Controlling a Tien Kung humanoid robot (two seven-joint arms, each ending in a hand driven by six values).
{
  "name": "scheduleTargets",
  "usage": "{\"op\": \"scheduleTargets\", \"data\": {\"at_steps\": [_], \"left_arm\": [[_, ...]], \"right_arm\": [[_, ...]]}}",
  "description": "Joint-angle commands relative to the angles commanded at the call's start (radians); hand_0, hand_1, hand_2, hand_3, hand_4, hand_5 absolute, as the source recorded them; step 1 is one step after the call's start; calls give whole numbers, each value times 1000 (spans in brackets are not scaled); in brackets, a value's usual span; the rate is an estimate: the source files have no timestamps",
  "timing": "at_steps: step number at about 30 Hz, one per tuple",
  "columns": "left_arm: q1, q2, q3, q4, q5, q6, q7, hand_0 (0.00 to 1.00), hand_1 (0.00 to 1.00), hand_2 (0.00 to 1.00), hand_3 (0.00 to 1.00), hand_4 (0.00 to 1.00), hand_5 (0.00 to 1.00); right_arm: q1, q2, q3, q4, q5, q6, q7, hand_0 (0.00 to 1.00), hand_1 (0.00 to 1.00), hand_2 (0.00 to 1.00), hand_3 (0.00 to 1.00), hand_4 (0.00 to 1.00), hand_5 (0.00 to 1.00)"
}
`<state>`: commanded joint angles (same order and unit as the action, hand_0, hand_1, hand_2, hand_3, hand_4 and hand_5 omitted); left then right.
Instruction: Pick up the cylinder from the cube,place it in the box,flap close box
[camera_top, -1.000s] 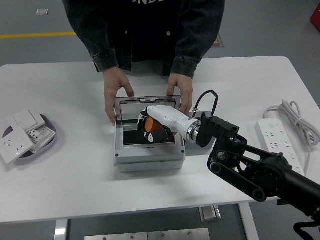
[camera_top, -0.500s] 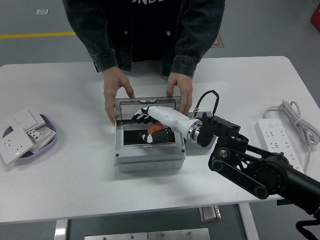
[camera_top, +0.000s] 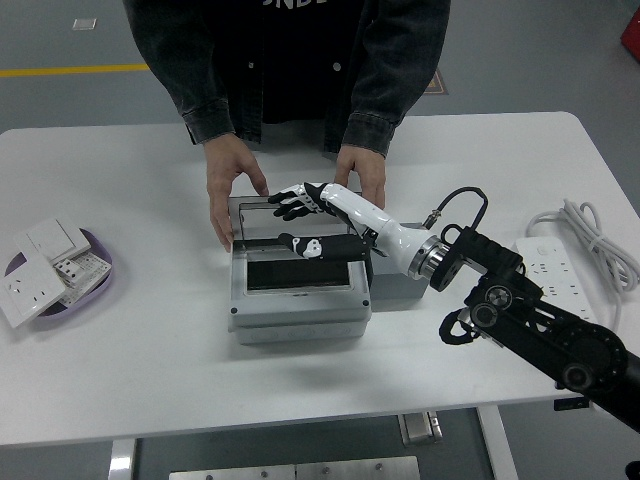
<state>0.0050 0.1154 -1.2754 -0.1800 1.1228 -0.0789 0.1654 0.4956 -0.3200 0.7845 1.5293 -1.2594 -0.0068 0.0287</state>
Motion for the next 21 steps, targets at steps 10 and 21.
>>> {"op": "scheduleTargets", "data": {"at_steps": [10,21], "left_arm": [[-2,4,2,0,2,-1,-1,636,661,584,674,730,328],[-6,6,-1,0,10,-2,0,636,661,583,673,727,326]], "right_arm": [[109,29,-8,-79,-36,-20,-45,739,671,710,703,667,276],[147,8,-95,-149,-54,-9,-114,735,665,704,701,662,287]]}}
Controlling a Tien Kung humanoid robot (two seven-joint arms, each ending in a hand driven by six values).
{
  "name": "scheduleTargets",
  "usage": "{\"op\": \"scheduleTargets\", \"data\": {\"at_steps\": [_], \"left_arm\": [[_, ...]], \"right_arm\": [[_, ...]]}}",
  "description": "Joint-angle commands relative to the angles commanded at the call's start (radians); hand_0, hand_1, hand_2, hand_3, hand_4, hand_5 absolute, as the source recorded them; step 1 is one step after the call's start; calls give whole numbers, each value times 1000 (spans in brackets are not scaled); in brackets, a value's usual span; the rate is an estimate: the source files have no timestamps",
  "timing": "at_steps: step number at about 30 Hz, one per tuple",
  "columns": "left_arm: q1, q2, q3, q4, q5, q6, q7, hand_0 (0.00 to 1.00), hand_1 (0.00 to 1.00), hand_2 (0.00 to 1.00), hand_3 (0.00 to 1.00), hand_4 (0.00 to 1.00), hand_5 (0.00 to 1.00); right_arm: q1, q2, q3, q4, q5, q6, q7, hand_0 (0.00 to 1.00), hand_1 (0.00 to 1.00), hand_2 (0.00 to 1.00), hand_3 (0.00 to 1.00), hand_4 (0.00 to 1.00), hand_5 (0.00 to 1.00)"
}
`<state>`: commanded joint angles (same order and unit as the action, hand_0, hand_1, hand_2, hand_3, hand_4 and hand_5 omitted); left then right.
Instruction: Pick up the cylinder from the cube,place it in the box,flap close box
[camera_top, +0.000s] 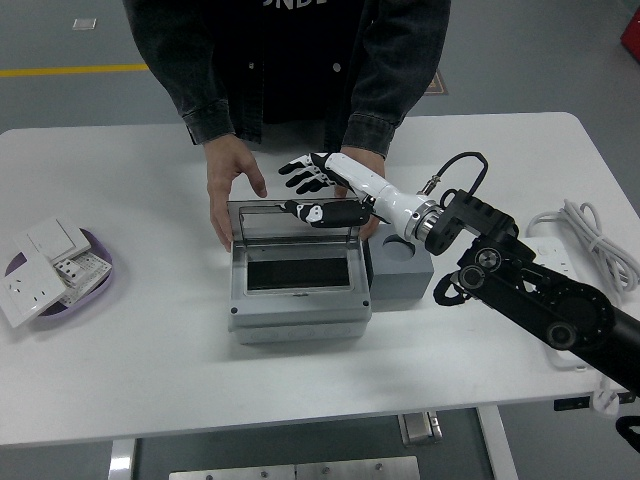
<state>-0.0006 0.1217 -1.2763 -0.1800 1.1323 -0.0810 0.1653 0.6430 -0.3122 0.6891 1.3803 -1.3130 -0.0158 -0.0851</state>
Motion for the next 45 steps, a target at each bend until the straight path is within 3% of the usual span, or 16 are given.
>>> {"op": "scheduleTargets", "data": {"at_steps": [14,20,22,26,27,28,33,34,37,40,41,45], "left_arm": [[2,8,4,0,-5,0,-3,636,661,584,672,723,323],[5,11,11,0,-14,0,-5,637,661,584,673,723,323],[5,12,12,0,-15,0,-6,636,661,584,672,723,324],[6,15,12,0,-16,0,-6,636,661,584,672,723,324],[6,15,11,0,-16,1,-7,636,661,584,672,723,324],[6,15,11,0,-16,1,-7,636,661,584,673,725,326],[8,13,12,0,-17,0,-7,636,661,584,673,725,326],[8,12,12,0,-16,0,-7,637,660,584,673,724,326],[9,11,11,0,-15,0,-6,637,660,584,673,724,326],[11,9,11,0,-15,0,-6,637,660,584,673,724,326],[11,8,10,0,-15,0,-6,637,661,584,672,725,327],[14,6,6,0,-15,1,-4,637,661,584,672,725,327]], "right_arm": [[20,-154,-116,164,19,11,-52,713,669,708,706,661,291],[30,-196,-135,194,25,13,-61,689,665,704,705,649,313],[35,-208,-147,197,42,22,-63,676,664,703,705,593,357],[40,-225,-169,189,96,53,-68,676,664,703,705,593,357],[40,-227,-171,186,106,59,-70,676,664,703,705,593,357],[37,-228,-170,183,116,65,-71,675,664,703,709,454,387],[3,-225,-123,176,147,58,-51,675,664,703,709,454,387],[-8,-223,-103,178,144,51,-45,672,663,709,715,434,444],[-43,-214,-47,186,123,33,-31,672,663,709,715,434,444],[-95,-192,29,197,74,10,-19,672,663,709,715,434,444],[-116,-176,58,200,53,-2,-12,669,663,709,714,485,412],[-206,-104,196,208,-36,-43,16,669,663,709,714,485,412]]}}
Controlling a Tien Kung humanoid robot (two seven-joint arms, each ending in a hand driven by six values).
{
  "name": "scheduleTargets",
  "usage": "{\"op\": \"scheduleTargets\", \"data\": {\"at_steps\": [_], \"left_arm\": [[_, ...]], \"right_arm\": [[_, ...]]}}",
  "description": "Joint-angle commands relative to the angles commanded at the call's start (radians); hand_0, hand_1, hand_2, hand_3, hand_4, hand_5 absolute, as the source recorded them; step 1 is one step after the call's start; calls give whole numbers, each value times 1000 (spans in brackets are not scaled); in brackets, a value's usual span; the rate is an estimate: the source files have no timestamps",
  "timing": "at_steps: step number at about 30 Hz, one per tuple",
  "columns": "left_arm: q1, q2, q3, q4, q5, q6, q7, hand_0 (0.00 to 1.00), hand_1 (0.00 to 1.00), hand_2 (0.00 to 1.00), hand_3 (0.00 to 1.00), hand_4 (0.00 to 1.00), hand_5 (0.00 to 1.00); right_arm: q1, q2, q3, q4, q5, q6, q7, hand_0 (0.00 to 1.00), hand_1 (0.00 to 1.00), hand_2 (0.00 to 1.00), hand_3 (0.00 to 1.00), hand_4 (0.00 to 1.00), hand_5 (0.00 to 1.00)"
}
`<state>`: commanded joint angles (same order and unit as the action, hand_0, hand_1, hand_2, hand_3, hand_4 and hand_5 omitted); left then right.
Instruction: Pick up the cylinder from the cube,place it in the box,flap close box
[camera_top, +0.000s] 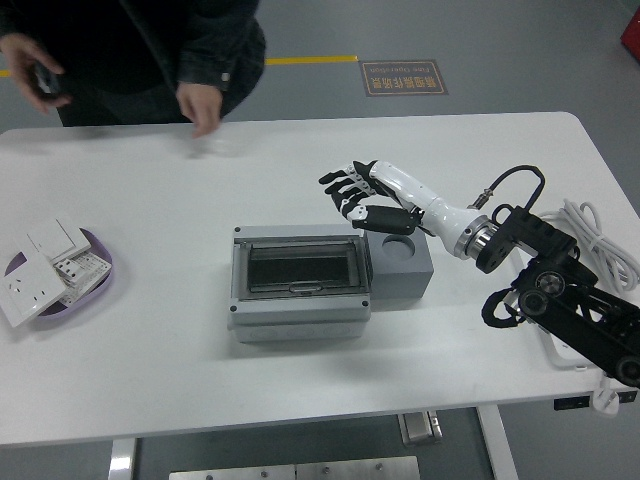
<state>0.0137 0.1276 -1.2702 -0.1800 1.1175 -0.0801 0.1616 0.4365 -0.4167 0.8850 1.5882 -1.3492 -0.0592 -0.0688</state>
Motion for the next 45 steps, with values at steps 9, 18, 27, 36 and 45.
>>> {"op": "scheduleTargets", "data": {"at_steps": [9,18,27,36,45], "left_arm": [[7,-4,-7,0,-4,2,8,637,661,584,673,727,329],[5,-2,-15,0,-3,4,15,637,661,585,673,727,329],[-2,7,-20,0,11,2,18,636,661,584,674,729,331],[9,18,-30,0,17,3,25,636,661,583,672,728,329],[14,16,-33,0,14,4,24,636,661,583,671,728,328]], "right_arm": [[-199,123,298,-47,-21,-97,147,669,651,694,699,536,369],[-310,155,531,-109,86,-126,237,665,645,681,691,542,358],[-339,190,641,-106,90,-129,253,666,648,664,681,540,332],[-376,226,677,-114,124,-107,291,663,643,664,680,544,327],[-382,246,690,-125,154,-78,317,664,644,664,679,602,299]]}}
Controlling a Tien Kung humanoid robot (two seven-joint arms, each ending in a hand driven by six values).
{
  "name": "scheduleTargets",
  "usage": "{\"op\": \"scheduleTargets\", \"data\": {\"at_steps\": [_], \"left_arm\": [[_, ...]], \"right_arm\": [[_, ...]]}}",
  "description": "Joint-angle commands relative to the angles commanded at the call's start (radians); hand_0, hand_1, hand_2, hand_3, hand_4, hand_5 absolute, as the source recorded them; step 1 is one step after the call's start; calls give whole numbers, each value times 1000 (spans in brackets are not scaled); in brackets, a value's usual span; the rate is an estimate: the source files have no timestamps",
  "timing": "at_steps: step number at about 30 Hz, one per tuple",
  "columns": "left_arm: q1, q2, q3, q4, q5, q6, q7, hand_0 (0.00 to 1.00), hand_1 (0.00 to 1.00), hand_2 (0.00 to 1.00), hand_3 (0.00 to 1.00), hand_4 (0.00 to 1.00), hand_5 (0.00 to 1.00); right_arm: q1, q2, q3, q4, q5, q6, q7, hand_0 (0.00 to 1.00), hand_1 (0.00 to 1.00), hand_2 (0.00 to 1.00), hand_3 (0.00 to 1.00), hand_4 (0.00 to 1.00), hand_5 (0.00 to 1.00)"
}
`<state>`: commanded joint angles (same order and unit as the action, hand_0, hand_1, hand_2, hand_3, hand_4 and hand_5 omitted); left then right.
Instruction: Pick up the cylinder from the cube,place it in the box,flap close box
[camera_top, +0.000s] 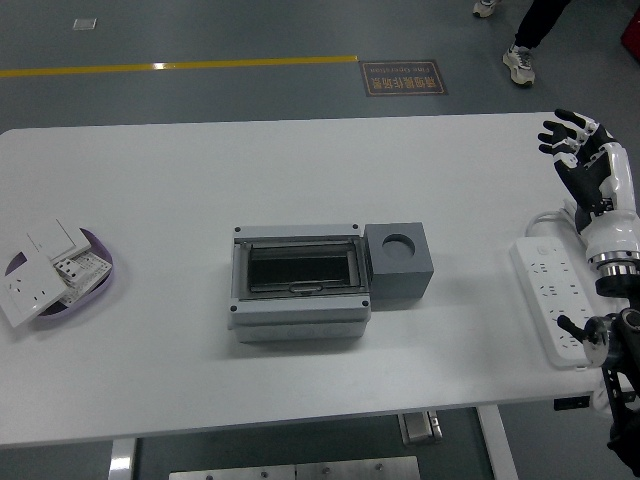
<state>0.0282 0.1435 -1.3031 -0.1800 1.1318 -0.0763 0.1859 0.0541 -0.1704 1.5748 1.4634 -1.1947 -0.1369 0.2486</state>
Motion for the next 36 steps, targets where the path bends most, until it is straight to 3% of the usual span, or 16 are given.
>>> {"op": "scheduleTargets", "data": {"at_steps": [3,4,10,11,16,17,36], "left_arm": [[2,-5,-1,0,-4,1,-1,636,661,583,671,728,328],[4,-7,-1,0,-7,1,-2,636,661,584,672,727,327],[6,-13,-12,0,-20,5,-4,636,661,584,672,727,327],[6,-14,-12,0,-21,5,-4,636,661,583,671,726,324],[0,-19,-12,0,-22,5,-6,636,661,583,671,726,324],[-1,-19,-11,0,-23,5,-7,636,661,583,670,725,321],[-7,-21,-10,0,-20,3,-8,636,662,582,670,723,314]], "right_arm": [[-2,-2,6,4,-3,7,-5,664,644,664,679,602,299],[-3,-3,8,6,-4,9,-8,670,644,665,676,690,268],[-9,-3,20,17,-1,18,-18,670,644,665,676,690,268],[-9,-3,22,18,0,19,-19,684,638,642,662,752,205],[-8,-1,32,20,10,19,-19,684,638,642,662,752,205],[-7,-1,34,20,12,19,-19,695,634,632,653,703,134],[-8,-13,51,44,17,22,-16,688,636,635,644,679,92]]}}
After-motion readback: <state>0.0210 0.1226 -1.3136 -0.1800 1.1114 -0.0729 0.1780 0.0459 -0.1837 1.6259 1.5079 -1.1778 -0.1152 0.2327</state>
